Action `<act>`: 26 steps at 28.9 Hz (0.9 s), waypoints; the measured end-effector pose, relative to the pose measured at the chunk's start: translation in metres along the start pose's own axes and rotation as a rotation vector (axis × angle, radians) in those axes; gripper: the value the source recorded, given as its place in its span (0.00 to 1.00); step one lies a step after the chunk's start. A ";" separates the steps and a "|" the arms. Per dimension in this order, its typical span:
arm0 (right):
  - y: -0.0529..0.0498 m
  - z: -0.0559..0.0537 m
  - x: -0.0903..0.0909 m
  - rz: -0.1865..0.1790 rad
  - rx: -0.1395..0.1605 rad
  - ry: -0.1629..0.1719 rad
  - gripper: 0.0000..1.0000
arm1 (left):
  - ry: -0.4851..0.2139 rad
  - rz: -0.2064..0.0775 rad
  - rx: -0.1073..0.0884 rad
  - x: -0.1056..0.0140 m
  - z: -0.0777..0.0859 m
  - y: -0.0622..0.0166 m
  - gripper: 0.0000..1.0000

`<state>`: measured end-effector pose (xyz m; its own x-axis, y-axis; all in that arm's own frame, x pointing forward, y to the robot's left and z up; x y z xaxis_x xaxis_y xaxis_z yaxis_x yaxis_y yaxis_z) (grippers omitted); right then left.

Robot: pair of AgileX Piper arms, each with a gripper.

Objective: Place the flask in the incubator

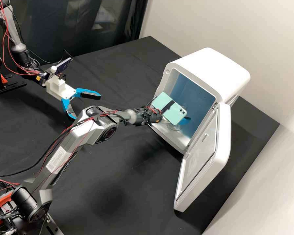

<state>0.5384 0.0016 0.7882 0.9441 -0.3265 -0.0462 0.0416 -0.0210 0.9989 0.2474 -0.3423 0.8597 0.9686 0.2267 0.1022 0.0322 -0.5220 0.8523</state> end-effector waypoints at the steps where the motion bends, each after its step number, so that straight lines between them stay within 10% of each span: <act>1: 0.000 0.000 0.001 0.007 -0.003 0.001 0.00 | 0.000 0.000 0.000 0.000 0.000 0.0000 1.00; 13: 0.004 -0.001 0.010 0.027 0.014 -0.016 0.00 | -0.001 0.000 0.000 0.000 0.000 -0.0001 1.00; 14: 0.004 0.000 0.010 0.027 0.012 -0.017 1.00 | -0.002 -0.001 0.000 0.000 0.001 -0.0001 1.00; 26: 0.004 0.000 0.010 0.027 0.001 -0.024 1.00 | -0.006 -0.001 0.001 0.000 0.002 -0.0004 1.00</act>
<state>0.5483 -0.0021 0.7915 0.9366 -0.3499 -0.0196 0.0160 -0.0131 0.9998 0.2481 -0.3434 0.8586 0.9701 0.2221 0.0977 0.0338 -0.5221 0.8522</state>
